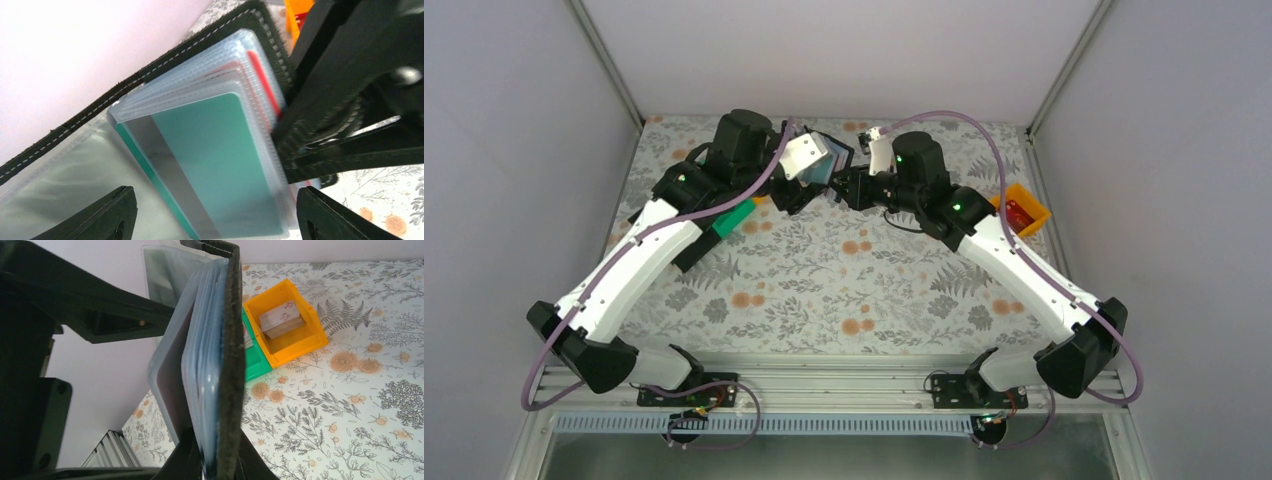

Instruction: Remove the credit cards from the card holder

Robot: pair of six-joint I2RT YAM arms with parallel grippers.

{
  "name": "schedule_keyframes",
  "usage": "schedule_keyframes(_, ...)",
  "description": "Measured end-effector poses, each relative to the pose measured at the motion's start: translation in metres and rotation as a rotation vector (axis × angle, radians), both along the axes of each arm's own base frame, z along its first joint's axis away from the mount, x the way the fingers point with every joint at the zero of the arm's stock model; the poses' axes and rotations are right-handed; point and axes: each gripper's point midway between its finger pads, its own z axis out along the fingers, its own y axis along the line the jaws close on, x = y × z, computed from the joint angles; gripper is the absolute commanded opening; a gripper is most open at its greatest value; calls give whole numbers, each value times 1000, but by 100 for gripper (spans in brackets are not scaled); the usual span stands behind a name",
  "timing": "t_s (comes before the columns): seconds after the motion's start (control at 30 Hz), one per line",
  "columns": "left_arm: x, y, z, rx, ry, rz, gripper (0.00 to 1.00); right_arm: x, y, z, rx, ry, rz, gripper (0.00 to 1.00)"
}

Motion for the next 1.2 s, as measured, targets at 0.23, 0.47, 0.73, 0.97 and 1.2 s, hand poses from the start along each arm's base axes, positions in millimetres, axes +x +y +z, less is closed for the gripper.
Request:
schedule_keyframes(0.23, 12, 0, -11, 33, 7, 36, 79, -2, -2, -1, -3, -7, 0, 4)
schedule_keyframes(0.47, 16, 3, -11, 53, -15, 71, 76, -1, -2, 0, -1, -16, -2, 4)
schedule_keyframes(0.73, 10, 2, -11, 40, -13, 46, 71, -2, -3, -2, -7, -31, 6, 4)
schedule_keyframes(0.97, 2, 4, 1, 10, -32, 18, 81, -10, -7, 11, 13, -60, 22, 4)
schedule_keyframes(1.2, 3, 6, 1, 15, -39, 14, 99, -12, -7, 12, 10, -71, 35, 4)
